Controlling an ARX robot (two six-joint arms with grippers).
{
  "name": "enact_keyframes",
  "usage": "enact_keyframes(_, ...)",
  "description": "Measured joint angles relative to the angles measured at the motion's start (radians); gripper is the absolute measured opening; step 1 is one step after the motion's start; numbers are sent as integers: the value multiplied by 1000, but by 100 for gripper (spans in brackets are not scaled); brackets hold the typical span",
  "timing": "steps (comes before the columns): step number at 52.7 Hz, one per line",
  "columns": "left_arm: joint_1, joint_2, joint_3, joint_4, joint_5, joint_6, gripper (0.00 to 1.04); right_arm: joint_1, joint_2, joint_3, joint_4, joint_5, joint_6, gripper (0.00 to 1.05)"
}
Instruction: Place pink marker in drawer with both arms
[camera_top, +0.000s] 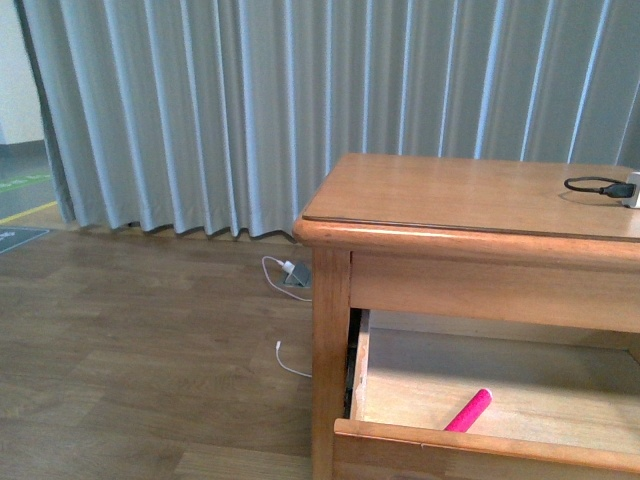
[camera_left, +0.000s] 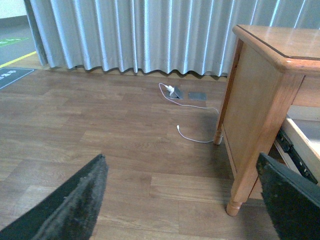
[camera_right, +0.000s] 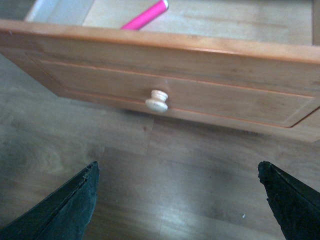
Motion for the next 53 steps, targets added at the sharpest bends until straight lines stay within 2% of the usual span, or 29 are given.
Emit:
enact_keyframes(3, 0, 0, 0, 0, 0, 1, 100, 15, 83, 23, 43, 17, -3, 96)
enact_keyframes(11, 0, 0, 0, 0, 0, 1, 99, 85, 324, 84, 181, 86, 8, 96)
enact_keyframes(21, 0, 0, 0, 0, 0, 1, 99, 124, 514, 149, 324, 158, 41, 96)
enact_keyframes(34, 0, 0, 0, 0, 0, 1, 99, 147, 703, 229, 525, 209, 89, 96)
enact_keyframes(53, 0, 0, 0, 0, 0, 1, 99, 142, 1070, 378, 931, 306, 103, 96)
